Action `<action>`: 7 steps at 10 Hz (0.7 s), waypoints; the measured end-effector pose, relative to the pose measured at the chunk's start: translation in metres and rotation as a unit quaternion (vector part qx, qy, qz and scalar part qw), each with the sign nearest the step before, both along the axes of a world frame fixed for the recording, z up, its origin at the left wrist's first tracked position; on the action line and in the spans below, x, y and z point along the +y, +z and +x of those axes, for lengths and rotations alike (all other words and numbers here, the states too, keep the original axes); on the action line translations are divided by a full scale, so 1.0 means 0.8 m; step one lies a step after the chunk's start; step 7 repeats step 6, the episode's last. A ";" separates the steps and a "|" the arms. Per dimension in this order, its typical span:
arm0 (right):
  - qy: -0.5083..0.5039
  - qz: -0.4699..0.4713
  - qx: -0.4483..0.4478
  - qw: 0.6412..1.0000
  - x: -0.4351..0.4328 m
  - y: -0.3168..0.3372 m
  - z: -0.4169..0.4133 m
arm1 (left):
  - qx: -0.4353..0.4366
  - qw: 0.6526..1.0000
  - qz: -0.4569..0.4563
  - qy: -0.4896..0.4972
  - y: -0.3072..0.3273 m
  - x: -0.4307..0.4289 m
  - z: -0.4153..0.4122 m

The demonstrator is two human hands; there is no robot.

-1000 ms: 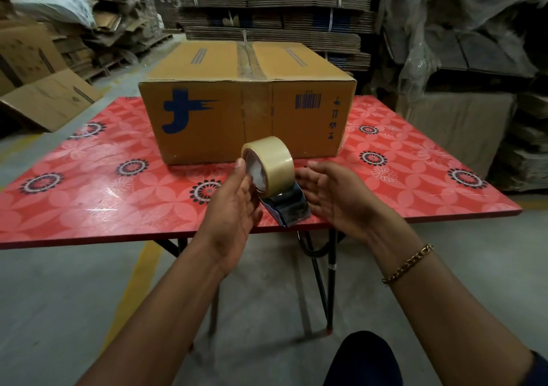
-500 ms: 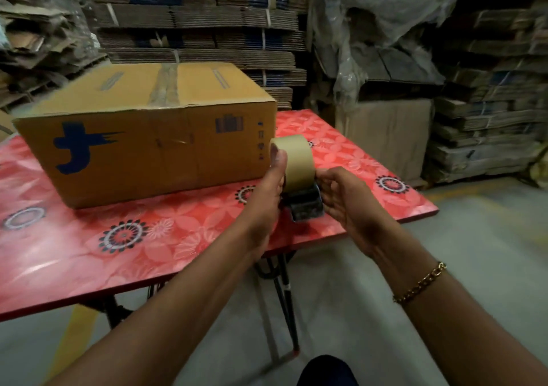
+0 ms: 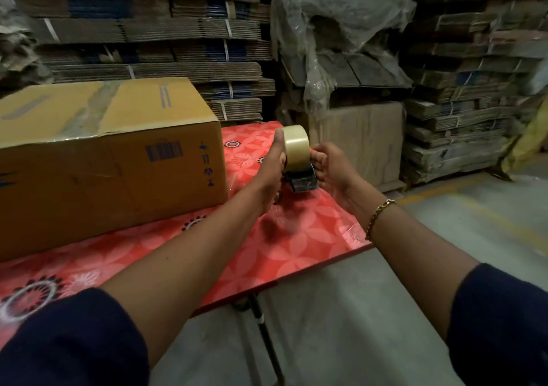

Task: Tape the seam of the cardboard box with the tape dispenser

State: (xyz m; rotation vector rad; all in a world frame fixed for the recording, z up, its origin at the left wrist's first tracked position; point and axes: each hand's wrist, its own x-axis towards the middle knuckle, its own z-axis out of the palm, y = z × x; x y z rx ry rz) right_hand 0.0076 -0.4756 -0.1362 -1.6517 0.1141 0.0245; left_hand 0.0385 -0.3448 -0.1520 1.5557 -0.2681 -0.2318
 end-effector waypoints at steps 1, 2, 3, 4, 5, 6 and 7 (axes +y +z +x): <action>0.004 0.007 0.006 1.000 0.003 -0.006 0.020 | 0.016 0.999 -0.029 -0.006 -0.006 -0.004 0.015; -0.002 0.023 0.013 1.000 0.004 -0.017 0.031 | 0.038 0.997 -0.064 -0.008 -0.015 -0.008 0.024; 0.005 0.025 0.010 1.000 0.001 -0.026 0.038 | 0.026 0.997 -0.075 -0.021 -0.017 -0.008 0.023; 0.024 0.030 -0.002 0.999 0.002 -0.026 0.033 | -0.007 0.999 -0.045 -0.011 -0.017 0.004 0.001; 0.008 -0.037 -0.072 0.997 0.005 -0.020 0.030 | -0.034 0.998 0.050 -0.034 -0.007 0.025 -0.027; -0.031 -0.125 -0.147 0.981 0.008 -0.016 0.030 | -0.106 0.983 0.149 -0.034 0.012 0.067 -0.080; -0.031 -0.125 -0.147 0.981 0.008 -0.016 0.030 | -0.106 0.983 0.149 -0.034 0.012 0.067 -0.080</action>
